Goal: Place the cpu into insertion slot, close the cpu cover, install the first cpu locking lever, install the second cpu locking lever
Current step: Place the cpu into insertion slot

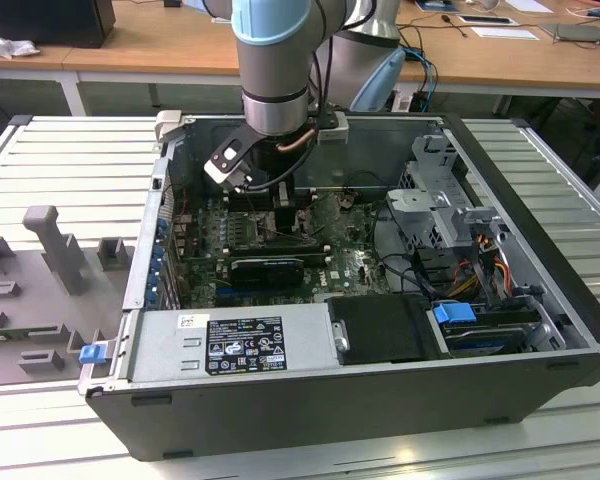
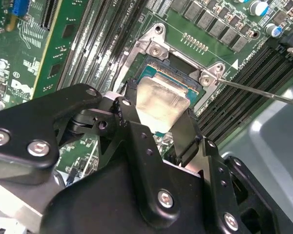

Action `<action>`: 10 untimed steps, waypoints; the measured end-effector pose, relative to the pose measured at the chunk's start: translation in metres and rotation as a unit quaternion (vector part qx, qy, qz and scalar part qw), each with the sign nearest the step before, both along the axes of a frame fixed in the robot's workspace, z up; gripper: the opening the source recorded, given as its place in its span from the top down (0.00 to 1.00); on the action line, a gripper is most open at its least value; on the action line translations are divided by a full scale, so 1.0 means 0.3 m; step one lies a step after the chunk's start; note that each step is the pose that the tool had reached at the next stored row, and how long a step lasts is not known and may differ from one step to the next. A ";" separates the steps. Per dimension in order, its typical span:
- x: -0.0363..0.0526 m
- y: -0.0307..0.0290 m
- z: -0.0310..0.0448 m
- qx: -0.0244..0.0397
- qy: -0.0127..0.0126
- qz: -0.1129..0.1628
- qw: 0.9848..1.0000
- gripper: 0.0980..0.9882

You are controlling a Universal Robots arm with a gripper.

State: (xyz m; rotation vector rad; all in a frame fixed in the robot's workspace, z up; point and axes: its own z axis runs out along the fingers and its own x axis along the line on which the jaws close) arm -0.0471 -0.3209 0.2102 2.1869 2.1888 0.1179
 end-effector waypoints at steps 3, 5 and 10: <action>-0.002 0.000 -0.016 0.000 0.000 0.000 1.000 0.52; -0.002 0.001 -0.024 0.000 0.000 0.000 1.000 0.52; -0.002 0.002 -0.032 0.000 0.000 0.000 1.000 0.52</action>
